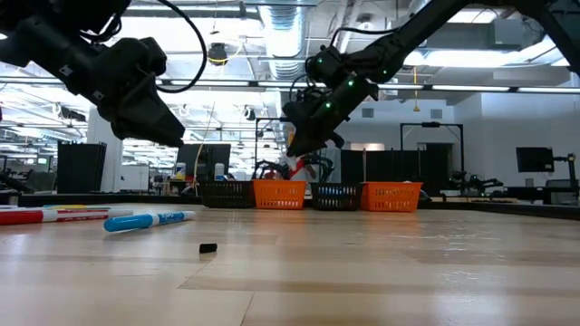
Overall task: Pick & Place Markers
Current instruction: Put the white orange highlighter pen into the left orange bin
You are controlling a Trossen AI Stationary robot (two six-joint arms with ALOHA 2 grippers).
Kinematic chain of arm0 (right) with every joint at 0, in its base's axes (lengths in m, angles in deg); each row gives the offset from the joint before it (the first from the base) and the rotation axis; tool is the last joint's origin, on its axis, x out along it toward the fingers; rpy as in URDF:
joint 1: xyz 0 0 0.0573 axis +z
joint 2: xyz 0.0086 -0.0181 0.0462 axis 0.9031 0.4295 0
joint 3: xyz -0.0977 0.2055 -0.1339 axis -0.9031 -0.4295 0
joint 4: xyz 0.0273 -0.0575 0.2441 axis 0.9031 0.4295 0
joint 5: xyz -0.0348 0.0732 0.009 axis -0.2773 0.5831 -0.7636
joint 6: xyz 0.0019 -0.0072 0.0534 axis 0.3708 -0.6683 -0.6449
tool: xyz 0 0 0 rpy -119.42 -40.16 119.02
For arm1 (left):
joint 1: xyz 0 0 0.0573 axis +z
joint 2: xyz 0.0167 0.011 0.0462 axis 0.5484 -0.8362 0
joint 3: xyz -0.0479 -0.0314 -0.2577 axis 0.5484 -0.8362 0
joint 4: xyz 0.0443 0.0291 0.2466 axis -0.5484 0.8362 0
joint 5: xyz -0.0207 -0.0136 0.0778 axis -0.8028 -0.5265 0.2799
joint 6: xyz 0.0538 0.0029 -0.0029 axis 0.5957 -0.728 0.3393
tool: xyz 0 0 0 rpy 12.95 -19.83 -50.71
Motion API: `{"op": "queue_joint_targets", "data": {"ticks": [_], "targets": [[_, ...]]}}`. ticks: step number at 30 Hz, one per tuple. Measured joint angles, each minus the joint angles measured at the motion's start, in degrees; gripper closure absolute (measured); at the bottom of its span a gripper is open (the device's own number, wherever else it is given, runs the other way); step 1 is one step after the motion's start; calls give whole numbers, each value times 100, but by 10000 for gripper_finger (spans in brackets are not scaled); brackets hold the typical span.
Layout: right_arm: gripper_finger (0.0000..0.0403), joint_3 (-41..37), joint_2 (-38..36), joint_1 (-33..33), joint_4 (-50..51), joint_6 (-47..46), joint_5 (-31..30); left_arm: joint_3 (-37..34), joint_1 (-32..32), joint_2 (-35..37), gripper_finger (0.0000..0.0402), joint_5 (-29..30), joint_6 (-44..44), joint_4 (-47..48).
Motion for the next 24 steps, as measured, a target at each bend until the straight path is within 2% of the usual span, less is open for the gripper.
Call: {"op": "queue_joint_targets", "data": {"ticks": [12,19,24], "targets": [[336,-3,65,6,276,136,269,0,44,-12,202,-98,12,-4],[274,-3,65,72,346,215,86,0,44,-12,202,-128,-5,46],[227,-3,67,112,154,611,95,0,47,-12,202,-438,-328,326]]}}
